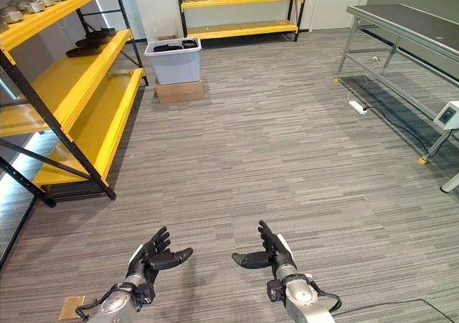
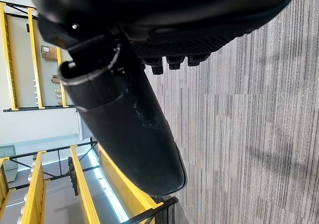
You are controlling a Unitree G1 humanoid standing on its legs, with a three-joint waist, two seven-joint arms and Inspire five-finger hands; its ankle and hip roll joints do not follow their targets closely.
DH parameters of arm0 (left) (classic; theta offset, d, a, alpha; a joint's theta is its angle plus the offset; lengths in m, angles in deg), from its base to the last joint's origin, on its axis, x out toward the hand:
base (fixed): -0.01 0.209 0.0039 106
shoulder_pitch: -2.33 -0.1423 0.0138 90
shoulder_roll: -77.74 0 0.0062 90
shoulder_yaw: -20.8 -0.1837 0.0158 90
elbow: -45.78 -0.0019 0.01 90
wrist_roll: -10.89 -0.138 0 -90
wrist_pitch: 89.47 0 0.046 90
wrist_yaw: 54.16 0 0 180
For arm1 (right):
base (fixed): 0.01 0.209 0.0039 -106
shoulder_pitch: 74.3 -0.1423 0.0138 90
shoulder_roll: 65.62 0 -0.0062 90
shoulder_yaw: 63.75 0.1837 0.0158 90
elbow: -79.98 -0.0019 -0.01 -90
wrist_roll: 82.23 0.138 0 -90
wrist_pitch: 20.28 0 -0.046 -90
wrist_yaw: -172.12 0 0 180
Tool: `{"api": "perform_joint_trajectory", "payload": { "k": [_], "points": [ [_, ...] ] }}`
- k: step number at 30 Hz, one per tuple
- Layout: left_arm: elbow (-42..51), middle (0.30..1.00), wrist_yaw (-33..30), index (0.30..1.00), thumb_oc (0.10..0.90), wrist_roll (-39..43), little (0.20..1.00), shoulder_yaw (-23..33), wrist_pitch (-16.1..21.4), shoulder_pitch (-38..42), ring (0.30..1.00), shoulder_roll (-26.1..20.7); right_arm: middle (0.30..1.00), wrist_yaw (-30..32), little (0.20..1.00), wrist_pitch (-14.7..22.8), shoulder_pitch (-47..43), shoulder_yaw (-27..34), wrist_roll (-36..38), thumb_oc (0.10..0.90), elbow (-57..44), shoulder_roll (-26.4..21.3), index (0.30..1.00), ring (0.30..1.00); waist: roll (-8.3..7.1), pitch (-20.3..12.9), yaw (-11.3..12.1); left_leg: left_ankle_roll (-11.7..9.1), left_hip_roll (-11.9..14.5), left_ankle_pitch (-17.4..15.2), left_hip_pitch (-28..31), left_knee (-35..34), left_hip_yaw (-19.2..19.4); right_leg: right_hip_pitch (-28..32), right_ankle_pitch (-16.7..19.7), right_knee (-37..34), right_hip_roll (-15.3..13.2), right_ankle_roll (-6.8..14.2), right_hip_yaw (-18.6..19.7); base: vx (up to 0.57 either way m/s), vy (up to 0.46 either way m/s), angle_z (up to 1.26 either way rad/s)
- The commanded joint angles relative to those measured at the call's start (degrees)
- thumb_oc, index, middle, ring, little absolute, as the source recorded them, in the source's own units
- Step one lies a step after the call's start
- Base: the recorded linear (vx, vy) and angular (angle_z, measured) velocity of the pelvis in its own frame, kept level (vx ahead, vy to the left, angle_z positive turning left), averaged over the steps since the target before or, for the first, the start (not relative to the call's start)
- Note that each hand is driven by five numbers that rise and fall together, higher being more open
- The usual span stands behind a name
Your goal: Move parts from the plastic box to the shelf.
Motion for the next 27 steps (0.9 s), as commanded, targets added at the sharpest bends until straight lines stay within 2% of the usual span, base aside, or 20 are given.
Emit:
{"api": "perform_joint_trajectory", "payload": {
  "k": [1, 27],
  "points": [
    [6.59, 1.0, 0.6, 1.0, 0.9, 1.28, 1.0, 1.24, 5.76, 3.74, 1.0, -2.5, 1.0, -0.58, 1.0, 5.17, -5.02, -0.95, -1.45, 0.9, -2.94, 2.43, 1.0, 1.0, -3.6, -2.92, -0.45, -2.12, 2.33, -2.37, 1.12, -1.68, -0.39, 9.8, 9.5, -17.95, -3.9, 4.03, 2.39, 0.0, 0.0, 0.0],
    [5.68, 1.0, -0.02, 1.0, 0.9, 0.78, 1.0, 1.21, 5.73, 3.49, 1.0, -2.16, 1.0, -0.34, 1.0, 5.36, -4.68, -0.78, -1.31, 0.9, -2.92, 2.63, 1.0, 1.0, -3.58, -2.68, -0.46, -1.98, 2.18, -2.63, 1.17, -1.68, -0.63, 9.97, 9.56, -17.95, -4.12, 4.12, 2.18, 0.0, 0.0, 0.0]
  ]
}}
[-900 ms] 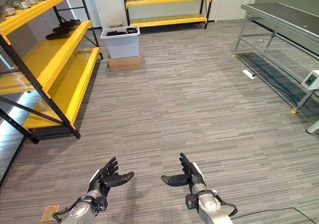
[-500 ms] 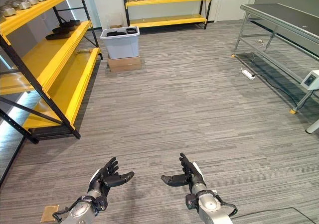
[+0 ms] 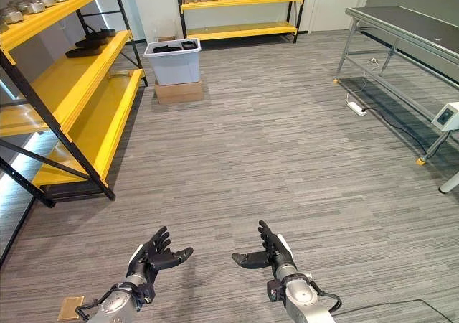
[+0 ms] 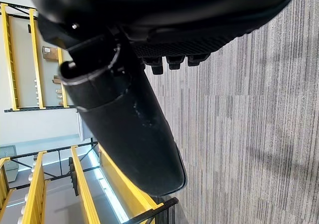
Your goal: Move parts from the plastic box to the shelf.
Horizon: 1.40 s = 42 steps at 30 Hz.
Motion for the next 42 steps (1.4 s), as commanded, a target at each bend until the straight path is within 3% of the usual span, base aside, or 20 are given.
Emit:
{"api": "perform_joint_trajectory", "payload": {
  "k": [1, 19, 22, 25, 26, 27, 28, 29, 30, 31, 32, 35, 40, 42],
  "points": [
    [5.75, 1.0, 0.04, 1.0, 0.9, 0.8, 1.0, 1.22, 5.71, 3.43, 1.0, -2.16, 1.0, -0.4, 1.0, 5.42, -4.69, -0.82, -1.31, 0.9, -2.97, 2.56, 1.0, 1.0, -3.34, -2.52, -0.46, -1.92, 2.15, -2.65, 1.1, -1.7, -0.69, 9.94, 9.56, -18.1, -4.14, 4.14, 2.24, 0.0, 0.0, 0.0],
    [5.61, 1.0, -0.41, 1.0, 0.9, 0.79, 1.0, 1.02, 5.81, 4.36, 1.0, -2.31, 1.0, 0.47, 1.0, 5.66, -5.58, -0.17, -1.88, 0.9, -2.42, 2.32, 1.0, 1.0, -3.6, -1.9, -0.38, -0.92, 1.48, -3.22, 1.61, -1.7, -0.16, 10.34, 9.61, -18.07, -4.85, 4.4, 2.16, 0.01, 0.011, 0.0],
    [5.78, 1.0, -0.76, 1.0, 0.9, 1.09, 1.0, 0.99, 5.85, 5.5, 1.0, -2.55, 1.0, 0.77, 1.0, 5.73, -6.48, -0.11, -1.51, 0.9, -2.21, 2.31, 1.0, 1.0, -3.66, -1.19, -0.26, -0.49, 1.43, -2.97, 1.09, -1.18, -0.11, 8.93, 8.85, -15.23, -5.2, 4.28, 2.07, -0.03, 0.052, 0.0],
    [6.14, 1.0, -0.95, 1.0, 0.9, 1.56, 1.0, 0.81, 6.17, 7.16, 1.0, -3.2, 1.0, 0.87, 1.0, 6.13, -8.1, -0.27, -0.74, 0.9, -1.8, 2.33, 1.0, 1.0, -3.95, 0.32, -0.1, 0.54, 0.81, -5.23, -2.8, 4.77, -0.5, 4.48, 6.73, -7.87, -5.7, 4.62, 1.78, -0.08, 0.074, 0.02],
    [6.21, 1.0, -0.91, 1.0, 0.9, 1.23, 1.0, 0.77, 6.26, 7.78, 1.0, -3.6, 1.0, 0.62, 1.0, 6.19, -8.25, -0.36, -0.92, 0.9, -1.96, 2.52, 1.0, 1.0, -4.06, 1.26, -0.02, 1.41, 0.39, -6.89, -4.65, 8.34, -0.93, 0.21, 7.28, 0.81, -5.99, 5.85, 1.3, -0.1, 0.138, 0.04],
    [6.35, 1.0, -0.85, 1.0, 0.9, 0.74, 1.0, 0.93, 6.3, 7.91, 1.0, -3.85, 1.0, 0.34, 1.0, 6.27, -8.25, -0.37, -1.47, 0.9, -1.97, 2.61, 1.0, 1.0, -4.02, 1.7, -0.09, 2.02, 0.21, -7.49, -5.35, 9.45, -1.36, -3.42, 10.21, 7.11, -6.19, 7.25, 1.55, -0.07, 0.106, 0.06],
    [6.35, 1.0, -0.85, 1.0, 0.9, 0.74, 1.0, 0.94, 6.29, 7.91, 1.0, -3.85, 1.0, 0.34, 1.0, 6.27, -8.27, -0.37, -1.47, 0.9, -1.96, 2.62, 1.0, 1.0, -4.11, 1.47, -0.05, 2.06, 0.11, -7.56, -5.71, 9.65, -1.29, -3.9, 10.06, 7.49, -6.29, 7.29, 1.67, -0.04, 0.163, 0.07],
    [6.53, 1.0, -0.76, 1.0, 0.9, 0.18, 1.0, 1.17, 6.2, 8.02, 1.0, -3.91, 1.0, -0.02, 1.0, 6.07, -8.17, -0.45, -2.79, 0.9, -2.31, 2.58, 1.0, 1.0, -3.36, 2.75, -0.2, 3.22, -0.35, -8.72, -5.08, 10.36, -1.2, -9.86, 16.59, 19.59, -7.21, 9.86, 1.89, -0.01, 0.127, 0.16],
    [6.53, 1.0, -0.76, 1.0, 0.9, 0.18, 1.0, 1.17, 6.2, 8.02, 1.0, -3.91, 1.0, -0.02, 1.0, 6.07, -8.17, -0.45, -2.79, 0.9, -2.31, 2.58, 1.0, 1.0, -3.37, 2.72, -0.19, 3.22, -0.36, -8.72, -5.11, 10.36, -1.19, -9.9, 16.58, 19.62, -7.22, 9.86, 1.91, -0.02, 0.188, 0.13],
    [6.29, 1.0, -0.69, 1.0, 0.9, -0.02, 1.0, 0.91, 6.3, 8.43, 1.0, -3.95, 1.0, -0.15, 1.0, 6.16, -8.49, -0.32, -3.0, 0.9, -2.5, 2.51, 1.0, 1.0, -2.67, 4.22, -0.48, 3.68, -0.18, -9.1, -4.21, 10.68, -1.0, -12.46, 18.66, 24.19, -7.3, 10.51, 1.63, 0.06, 0.151, 0.2],
    [6.16, 1.0, -0.23, 1.0, 0.9, -0.68, 1.0, 0.77, 6.35, 8.59, 1.0, -3.96, 1.0, 0.17, 1.0, 6.17, -8.08, 0.79, -2.96, 0.9, -2.42, 2.55, 1.0, 1.0, -1.72, 5.48, -1.02, 3.95, -0.21, -10.29, -2.98, 11.9, -1.29, -16.68, 18.45, 27.53, -8.95, 10.59, 0.06, 0.13, 0.188, 0.18],
    [6.21, 1.0, 0.14, 1.0, 0.9, -0.49, 1.0, 1.05, 6.3, 8.45, 1.0, -3.63, 1.0, 0.39, 1.0, 6.16, -6.63, 1.99, -2.99, 0.9, -3.14, 2.68, 1.0, 1.0, -1.91, 5.95, -2.46, 4.19, -1.92, -13.08, 0.03, 13.18, -2.65, -18.94, 18.28, 24.01, -10.48, 9.79, -0.13, 0.24, 0.071, 0.27],
    [5.53, 1.0, 0.36, 1.0, 0.9, -0.69, 1.0, 0.95, 6.32, 9.43, 1.0, -2.87, 1.0, 1.0, 1.0, 6.18, -5.29, 3.24, -3.23, 0.9, -3.04, 2.15, 1.0, 1.0, -3.94, 6.78, -4.2, 3.25, -4.69, -19.47, 4.85, 17.28, -4.47, -19.94, 20.27, 6.06, -12.45, 9.93, 0.61, 0.28, -0.051, 0.21],
    [5.35, 1.0, 0.15, 1.0, 0.9, -0.71, 1.0, 1.01, 6.44, 9.29, 1.0, -2.38, 1.0, 1.19, 1.0, 6.15, -5.19, 3.58, -3.47, 0.9, -2.96, 1.66, 1.0, 1.0, -3.99, 6.77, -4.63, 2.56, -4.53, -21.52, 6.68, 18.28, -4.68, -19.17, 20.83, 1.87, -12.64, 9.94, -0.3, 0.27, -0.079, -0.07]
  ]
}}
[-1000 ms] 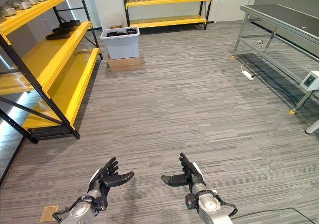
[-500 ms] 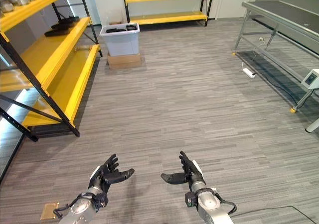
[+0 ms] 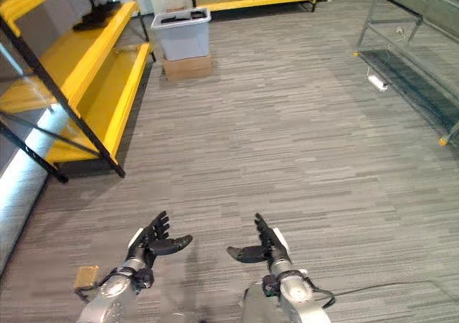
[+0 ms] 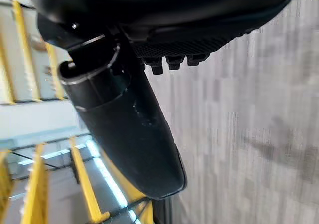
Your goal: Move parts from the plastic box to the shelf.
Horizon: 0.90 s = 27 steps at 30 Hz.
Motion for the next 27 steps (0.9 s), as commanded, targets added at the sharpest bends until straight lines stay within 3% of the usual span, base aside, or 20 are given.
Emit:
{"api": "perform_joint_trajectory", "payload": {
  "k": [1, 4, 6, 7, 8, 9, 11, 12, 13, 14, 15, 16, 18, 20, 21, 22, 23, 24, 26, 27],
  "points": [
    [7.55, 1.0, 1.25, 1.0, 0.9, -0.57, 1.0, 1.08, 5.67, 3.27, 1.0, -2.74, 1.0, 0.38, 1.0, 5.72, -5.74, 2.11, -1.23, 0.9, -3.24, 0.7, 1.0, 1.0, -2.32, -2.91, 0.21, -4.42, 3.27, 2.88, 10.88, -12.07, -6.1, 4.07, 23.15, -26.94, 0.82, 0.03, -3.2, 0.31, -0.098, 0.15],
    [7.18, 1.0, 1.1, 1.0, 0.9, -0.55, 1.0, 1.31, 5.72, 3.04, 1.0, -1.8, 1.0, 0.41, 1.0, 5.72, -6.03, 2.25, -1.74, 0.9, -2.94, 0.36, 1.0, 1.0, -2.31, -3.64, -0.01, -5.48, 4.25, 1.02, 13.65, -11.17, -6.2, 3.09, 24.64, -28.46, 0.32, 0.44, -5.02, 0.36, -0.144, 0.23],
    [7.39, 1.0, 0.91, 1.0, 0.9, -0.36, 1.0, 1.49, 5.8, 2.67, 1.0, -1.83, 1.0, 0.25, 1.0, 5.64, -6.05, 1.99, -1.8, 0.9, -2.43, 0.45, 1.0, 1.0, -2.42, -4.86, 0.03, -6.3, 5.74, 1.05, 14.31, -10.75, -5.91, 4.32, 24.81, -30.18, 1.32, -0.85, -5.36, 0.39, -0.194, 0.01],
    [7.65, 1.0, 0.81, 1.0, 0.9, 0.17, 1.0, 0.97, 5.69, 2.29, 1.0, -1.62, 1.0, 0.11, 1.0, 5.76, -5.99, 1.8, -1.68, 0.9, -2.96, 0.13, 1.0, 1.0, -1.64, -6.11, -0.47, -7.08, 7.66, 3.51, 16.96, -13.01, -6.16, 2.53, 22.71, -26.01, 3.25, -1.53, -4.91, 0.33, -0.134, 0.11],
    [7.51, 1.0, 0.77, 1.0, 0.9, 0.34, 1.0, 0.75, 5.59, 2.26, 1.0, -1.56, 1.0, -0.04, 1.0, 5.78, -5.84, 1.85, -1.7, 0.9, -3.19, 0.16, 1.0, 1.0, -1.18, -7.13, -0.51, -7.5, 9.0, 4.46, 18.67, -15.01, -6.18, 2.14, 20.18, -24.05, 3.97, -2.45, -6.09, 0.33, -0.137, 0.08],
    [7.5, 1.0, 0.77, 1.0, 0.9, 0.34, 1.0, 0.73, 5.6, 2.23, 1.0, -1.54, 1.0, -0.04, 1.0, 5.77, -5.79, 1.85, -1.7, 0.9, -3.21, 0.14, 1.0, 1.0, -1.06, -7.14, -0.48, -7.56, 9.15, 4.53, 18.93, -15.34, -6.13, 2.13, 19.94, -23.82, 4.09, -2.5, -6.15, 0.35, -0.156, -0.12],
    [7.89, 1.0, 0.85, 1.0, 0.9, 0.72, 1.0, 0.21, 5.61, 2.1, 1.0, -1.21, 1.0, 0.16, 1.0, 6.06, -5.58, 2.33, -1.68, 0.9, -2.78, -0.51, 1.0, 1.0, 0.03, -9.09, -1.33, -8.99, 12.1, 9.57, 19.4, -14.89, -6.12, 1.86, 14.89, -19.32, 6.15, -4.53, -8.12, 0.4, -0.195, -0.17],
    [8.0, 1.0, 0.63, 1.0, 0.9, 1.13, 1.0, -0.04, 5.61, 2.18, 1.0, -1.15, 1.0, 0.21, 1.0, 6.21, -5.44, 2.29, -1.39, 0.9, -2.61, -0.67, 1.0, 1.0, 0.34, -9.37, -1.49, -9.9, 13.38, 15.14, 17.28, -8.12, -5.77, 3.2, 13.37, -19.33, 7.54, -5.99, -8.0, 0.29, -0.237, 0.04],
    [8.6, 1.0, 0.56, 1.0, 0.9, 2.04, 1.0, -0.28, 5.66, 2.45, 1.0, -1.3, 1.0, 0.26, 1.0, 6.27, -5.51, 2.17, -1.07, 0.9, -2.73, -0.98, 1.0, 1.0, -0.27, -9.15, -1.23, -10.47, 14.04, 21.8, 11.32, 3.18, -5.79, 5.33, 12.38, -20.41, 8.46, -7.69, -7.73, 0.22, -0.297, 0.12],
    [9.14, 1.0, 0.33, 1.0, 0.9, 2.98, 1.0, -0.67, 5.65, 3.12, 1.0, -1.45, 1.0, 0.56, 1.0, 6.6, -5.91, 2.12, -0.52, 0.9, -3.14, -1.64, 1.0, 1.0, -1.4, -7.83, -0.52, -10.55, 13.34, 26.06, 3.49, 14.95, -6.62, 7.06, 11.67, -21.44, 8.89, -9.22, -7.2, 0.09, -0.329, 0.07],
    [9.32, 1.0, 0.06, 1.0, 0.9, 3.74, 1.0, -1.08, 5.83, 3.86, 1.0, -1.62, 1.0, 1.0, 1.0, 6.92, -6.52, 2.11, -0.01, 0.9, -3.22, -2.17, 1.0, 1.0, -2.59, -6.0, 0.47, -10.24, 11.49, 27.21, -2.59, 25.73, -7.15, 8.59, 11.12, -21.93, 9.16, -10.6, -7.06, 0.08, -0.306, -0.01],
    [9.48, 1.0, 0.16, 1.0, 0.9, 4.01, 1.0, -1.43, 5.82, 4.08, 1.0, -1.63, 1.0, 1.1, 1.0, 6.92, -6.89, 2.38, -0.14, 0.9, -3.33, -2.7, 1.0, 1.0, -3.31, -4.37, 1.78, -9.35, 9.1, 24.78, -6.53, 31.77, -6.94, 10.26, 10.1, -22.21, 9.98, -11.58, -6.89, 0.11, -0.247, -0.32],
    [10.31, 1.0, -0.2, 1.0, 0.9, 3.98, 1.0, -1.76, 5.75, 3.97, 1.0, -1.85, 1.0, 1.95, 1.0, 6.81, -6.86, 2.91, -0.24, 0.9, -4.06, -3.02, 1.0, 1.0, -4.02, -2.01, 3.55, -7.99, 6.97, 20.47, -15.43, 33.58, -6.12, 12.9, 9.49, -22.1, 10.6, -11.52, -5.95, 0.19, -0.142, -0.46],
    [10.28, 1.0, -0.34, 1.0, 0.9, 4.1, 1.0, -1.83, 5.55, 3.7, 1.0, -1.81, 1.0, 2.26, 1.0, 6.95, -6.64, 2.92, 0.02, 0.9, -3.85, -2.84, 1.0, 1.0, -4.34, -1.79, 3.99, -7.22, 7.1, 20.04, -18.48, 28.91, -5.59, 13.8, 9.19, -22.63, 10.8, -11.3, -5.49, 0.25, -0.05, -0.18],
    [10.32, 1.0, -0.24, 1.0, 0.9, 3.94, 1.0, -2.26, 5.51, 2.98, 1.0, -2.22, 1.0, 2.78, 1.0, 7.07, -5.91, 3.24, 0.31, 0.9, -3.93, -2.5, 1.0, 1.0, -4.73, -1.3, 4.78, -6.71, 11.18, 20.26, -21.54, 16.56, -4.26, 17.6, 7.55, -24.59, 11.22, -10.95, -4.68, 0.27, -0.023, -0.21],
    [10.32, 1.0, -0.24, 1.0, 0.9, 3.94, 1.0, -2.27, 5.51, 3.0, 1.0, -2.25, 1.0, 2.78, 1.0, 7.07, -5.91, 3.25, 0.31, 0.9, -3.94, -2.47, 1.0, 1.0, -4.99, -1.36, 4.76, -6.68, 10.95, 20.62, -21.41, 16.07, -4.14, 17.6, 7.71, -24.78, 10.98, -10.93, -4.63, 0.52, 0.061, -0.24],
    [9.82, 1.0, -0.72, 1.0, 0.9, 3.58, 1.0, -2.11, 5.75, 3.0, 1.0, -2.76, 1.0, 3.5, 1.0, 7.37, -6.27, 2.71, 0.2, 0.9, -3.29, -1.68, 1.0, 1.0, -4.49, -1.1, 6.17, -7.64, 13.51, 23.94, -21.72, -1.5, -4.72, 19.96, 5.88, -25.66, 12.09, -10.5, -3.8, 0.44, 0.166, -0.33],
    [9.82, 1.0, -0.97, 1.0, 0.9, 3.21, 1.0, -1.57, 5.79, 2.91, 1.0, -3.0, 1.0, 3.33, 1.0, 7.57, -6.43, 2.17, -0.21, 0.9, -2.92, -1.09, 1.0, 1.0, -4.16, -0.85, 7.09, -9.0, 15.47, 29.23, -20.47, -11.69, -5.2, 22.39, 4.28, -26.24, 12.58, -10.25, -3.12, 0.59, 0.234, -0.39],
    [10.18, 1.0, -1.35, 1.0, 0.9, 3.44, 1.0, -0.59, 5.93, 2.46, 1.0, -3.23, 1.0, 3.27, 1.0, 7.26, -6.42, 1.89, -0.47, 0.9, -2.59, -0.4, 1.0, 1.0, -4.16, -1.54, 8.34, -10.26, 17.16, 31.03, -20.22, -16.87, -6.81, 24.88, 3.05, -26.22, 11.93, -9.72, -2.21, 0.46, 0.253, -0.31],
    [10.36, 1.0, -1.64, 1.0, 0.9, 4.36, 1.0, 0.27, 5.9, 2.11, 1.0, -3.29, 1.0, 2.72, 1.0, 6.75, -6.4, 1.79, -0.58, 0.9, -2.71, 0.15, 1.0, 1.0, -4.15, -2.05, 8.67, -10.16, 17.3, 29.11, -18.05, -16.04, -6.83, 24.31, 1.82, -24.05, 11.47, -9.31, -2.0, 0.39, 0.276, -0.19]
  ]
}}
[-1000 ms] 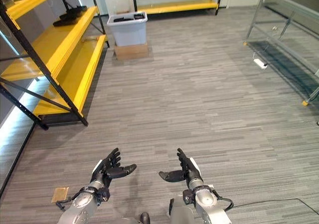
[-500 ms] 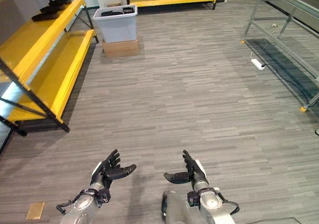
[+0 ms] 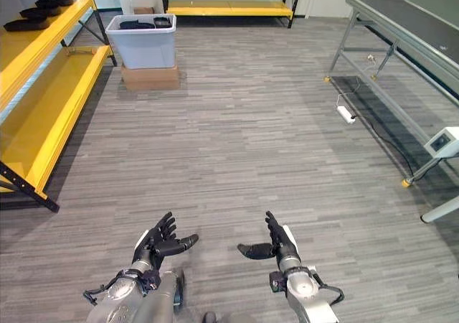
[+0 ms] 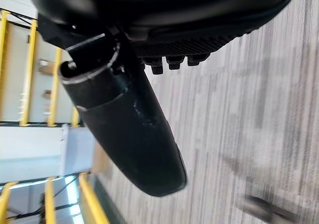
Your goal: Move parts from the plastic box to the shelf.
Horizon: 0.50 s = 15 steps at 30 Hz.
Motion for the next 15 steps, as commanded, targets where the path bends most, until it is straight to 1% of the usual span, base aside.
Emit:
{"api": "perform_joint_trajectory", "payload": {
  "k": [1, 2, 3, 4, 7, 8, 9, 10, 11, 12, 13, 14, 15],
  "points": [
    [9.09, 1.0, 0.13, 1.0, 0.9, 1.48, 1.0, 3.13, 5.02, 3.69, 1.0, -0.54, 1.0, -0.28, 1.0, 5.77, -3.51, 1.76, -0.03, 0.9, -6.57, -0.93, 1.0, 1.0, 2.12, 0.26, 2.25, -4.67, 4.95, 2.31, 11.61, 0.73, -4.15, -5.23, 2.56, 5.26, -7.79, 0.71, 8.68, 0.23, 0.181, -0.41],
    [9.08, 1.0, 0.13, 1.0, 0.9, 1.48, 1.0, 3.12, 5.02, 3.7, 1.0, -0.53, 1.0, -0.29, 1.0, 5.77, -3.52, 1.77, -0.03, 0.9, -6.57, -0.93, 1.0, 1.0, 2.19, 0.18, 2.25, -4.68, 5.03, 2.44, 11.54, 0.61, -4.18, -5.31, 2.7, 5.15, -7.71, 0.69, 8.67, 0.22, 0.143, -0.7],
    [8.97, 1.0, 0.33, 1.0, 0.9, 1.21, 1.0, 3.09, 4.94, 3.98, 1.0, -0.87, 1.0, -0.49, 1.0, 5.67, -3.64, 1.81, -0.1, 0.9, -6.59, -0.65, 1.0, 1.0, 1.9, -0.04, 2.24, -4.44, 4.52, 1.63, 11.58, 2.08, -3.15, -5.1, 2.77, 5.68, -8.03, 0.95, 8.62, 0.37, 0.22, -0.74],
    [9.13, 1.0, 1.25, 1.0, 0.9, 0.85, 1.0, 2.65, 4.85, 4.64, 1.0, -1.63, 1.0, -0.92, 1.0, 5.55, -3.08, 2.52, 0.51, 0.9, -7.08, -0.02, 1.0, 1.0, 1.31, -0.81, 2.12, -3.42, 2.98, -1.2, 11.18, 4.76, -1.47, -3.44, 2.66, 5.19, -9.97, 2.14, 8.13, 0.5, 0.297, -0.51],
    [9.39, 1.0, 2.07, 1.0, 0.9, 0.39, 1.0, 2.02, 4.87, 5.17, 1.0, -2.22, 1.0, -1.35, 1.0, 5.71, -3.44, 3.02, 0.96, 0.9, -7.58, 0.15, 1.0, 1.0, 0.81, -2.76, 2.33, -1.85, 0.19, -6.38, 9.33, 9.52, 0.31, -1.38, 3.61, 3.71, -13.68, 3.65, 7.72, 0.38, 0.261, -0.08],
    [9.4, 1.0, 2.07, 1.0, 0.9, 0.39, 1.0, 2.01, 4.87, 5.15, 1.0, -2.23, 1.0, -1.36, 1.0, 5.7, -3.42, 3.03, 0.96, 0.9, -7.59, 0.16, 1.0, 1.0, 0.8, -2.78, 2.33, -1.81, 0.15, -6.52, 9.27, 9.7, 0.32, -1.34, 3.58, 3.68, -13.72, 3.7, 7.71, 0.28, 0.19, 0.2],
    [9.21, 1.0, 2.21, 1.0, 0.9, 0.2, 1.0, 1.98, 4.77, 5.23, 1.0, -2.27, 1.0, -1.62, 1.0, 5.64, -3.5, 3.08, 0.79, 0.9, -7.55, 0.32, 1.0, 1.0, 0.74, -3.47, 2.41, -1.25, -0.63, -7.75, 9.55, 10.44, 0.82, -1.18, 4.55, 4.23, -14.82, 4.12, 7.53, 0.13, 0.092, 0.13],
    [9.21, 1.0, 2.21, 1.0, 0.9, 0.2, 1.0, 1.98, 4.77, 5.22, 1.0, -2.27, 1.0, -1.62, 1.0, 5.64, -3.49, 3.08, 0.79, 0.9, -7.55, 0.32, 1.0, 1.0, 0.71, -3.49, 2.42, -1.21, -0.66, -7.83, 9.51, 10.52, 0.85, -1.19, 4.52, 4.25, -14.86, 4.15, 7.55, 0.54, 0.409, 0.17],
    [9.64, 1.0, 2.72, 1.0, 0.9, -0.71, 1.0, 1.63, 4.21, 4.46, 1.0, -2.67, 1.0, -2.63, 1.0, 5.73, -2.24, 3.37, 0.36, 0.9, -8.18, 0.79, 1.0, 1.0, 0.46, -3.9, 1.48, 1.59, -3.94, -11.27, 13.89, 10.56, 0.91, -6.34, 16.51, 19.32, -15.56, 4.68, 9.64, 0.41, 0.323, 0.22],
    [9.64, 1.0, 2.71, 1.0, 0.9, -0.71, 1.0, 1.64, 4.21, 4.47, 1.0, -2.66, 1.0, -2.63, 1.0, 5.72, -2.25, 3.37, 0.36, 0.9, -8.18, 0.78, 1.0, 1.0, 0.49, -4.03, 1.48, 1.58, -3.9, -11.05, 13.83, 10.32, 0.91, -6.47, 16.67, 19.19, -15.52, 4.66, 9.64, 0.49, 0.384, 0.52],
    [9.57, 1.0, 2.59, 1.0, 0.9, -1.01, 1.0, 1.62, 4.18, 4.41, 1.0, -2.91, 1.0, -2.72, 1.0, 5.8, -2.17, 3.22, 0.31, 0.9, -8.33, 0.84, 1.0, 1.0, 0.87, -3.36, 0.88, 2.1, -4.04, -11.28, 15.44, 9.67, 0.46, -8.77, 19.0, 23.03, -15.01, 4.87, 10.21, 0.17, 0.123, 0.68],
    [9.6, 1.0, 2.54, 1.0, 0.9, -1.31, 1.0, 1.74, 4.16, 4.34, 1.0, -3.08, 1.0, -2.84, 1.0, 5.81, -1.8, 3.1, 0.31, 0.9, -8.44, 0.98, 1.0, 1.0, 1.29, -2.92, 0.3, 2.42, -4.12, -11.61, 16.93, 8.81, 0.22, -10.7, 19.08, 25.68, -14.4, 4.9, 10.19, 0.26, 0.186, 0.82],
    [9.61, 1.0, 2.58, 1.0, 0.9, -1.6, 1.0, 1.9, 4.1, 4.26, 1.0, -3.14, 1.0, -2.93, 1.0, 5.69, -1.45, 3.18, 0.16, 0.9, -8.55, 1.22, 1.0, 1.0, 1.76, -2.7, -0.11, 2.81, -4.19, -11.97, 18.64, 7.68, 0.04, -12.78, 18.69, 27.3, -14.27, 4.86, 9.3, 0.29, 0.165, 0.64]
  ]
}}
